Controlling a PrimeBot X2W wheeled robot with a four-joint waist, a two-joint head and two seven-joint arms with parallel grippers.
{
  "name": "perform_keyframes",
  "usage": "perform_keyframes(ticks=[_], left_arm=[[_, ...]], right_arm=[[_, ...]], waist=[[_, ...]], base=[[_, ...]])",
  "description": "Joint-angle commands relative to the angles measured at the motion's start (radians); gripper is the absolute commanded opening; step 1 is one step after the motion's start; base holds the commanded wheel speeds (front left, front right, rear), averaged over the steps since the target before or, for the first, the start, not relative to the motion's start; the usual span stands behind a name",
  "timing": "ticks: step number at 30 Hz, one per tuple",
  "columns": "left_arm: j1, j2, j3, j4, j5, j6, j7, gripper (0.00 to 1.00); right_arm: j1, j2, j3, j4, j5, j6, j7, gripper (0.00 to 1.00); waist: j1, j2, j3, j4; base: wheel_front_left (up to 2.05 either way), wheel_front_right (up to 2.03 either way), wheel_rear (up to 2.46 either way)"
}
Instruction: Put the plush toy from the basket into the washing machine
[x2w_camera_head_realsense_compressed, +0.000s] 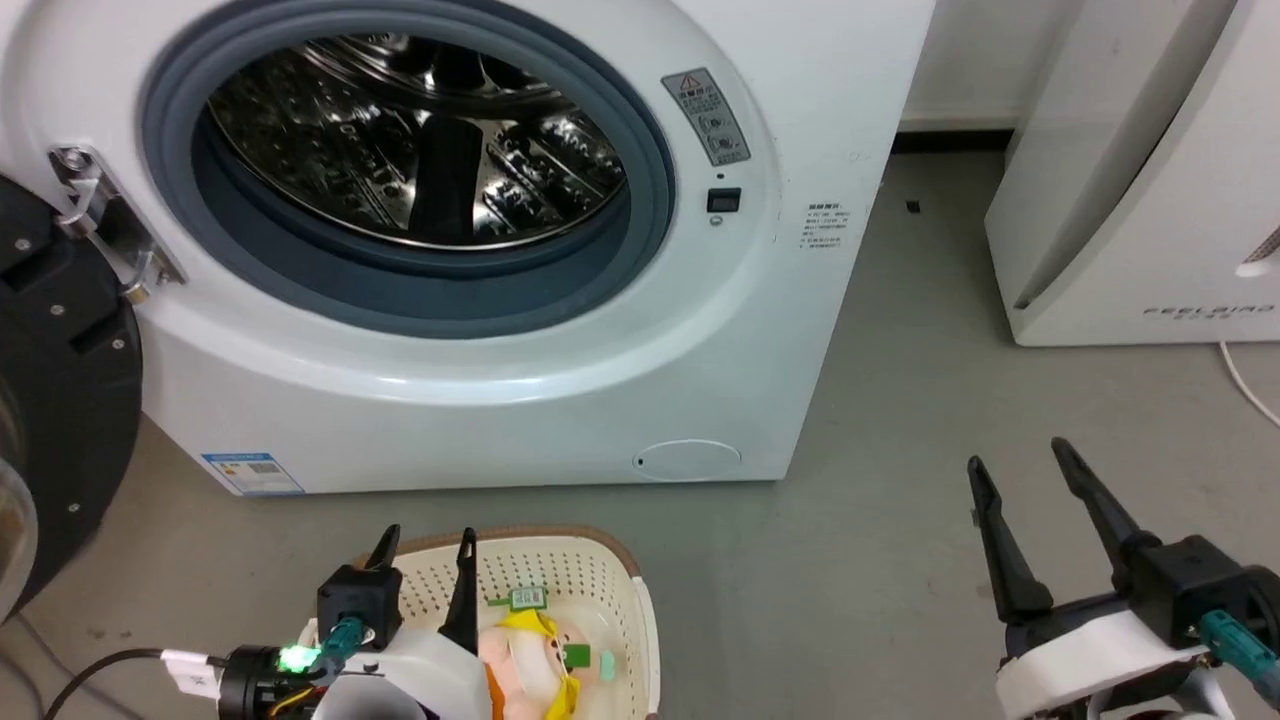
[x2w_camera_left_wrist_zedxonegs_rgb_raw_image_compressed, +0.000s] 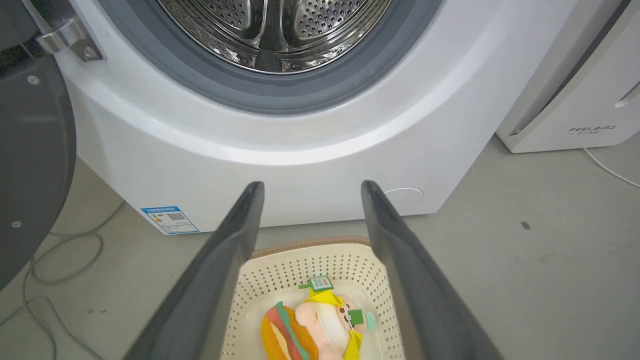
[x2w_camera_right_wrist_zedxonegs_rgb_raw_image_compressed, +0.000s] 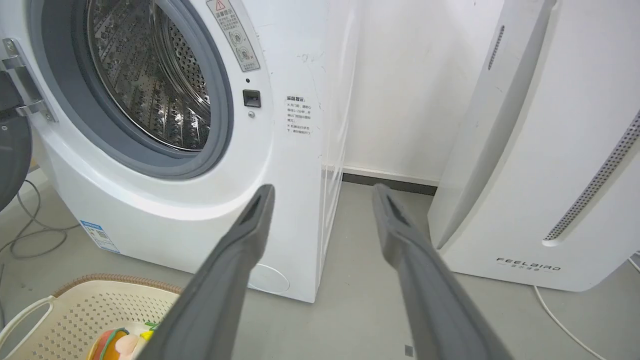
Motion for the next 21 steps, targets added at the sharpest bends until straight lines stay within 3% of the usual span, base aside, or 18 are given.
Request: perform_keyframes(ticks=[1, 21], left_arm=[[-0.023, 0.005, -0.006, 0.021, -0.005, -0.002, -0.010, 1.00], [-0.240, 0.030, -0.059, 0.359, -0.024, -0.036, -0.035, 1.00]], right_arm=[[-0.016, 0.000, -0.004, -0.009, -0.002, 0.000, -0.011, 1.00], [-0.065, 0.000, -0.018, -0.040, -0.011, 0.000, -0.052, 1.00]], waist=[[-0.0001, 0.0000, 0.013, -0.004], [-0.0001, 0.0000, 0.210, -0.033]], base=[[0.00, 0.00, 0.00], [0.00, 0.00, 0.00]])
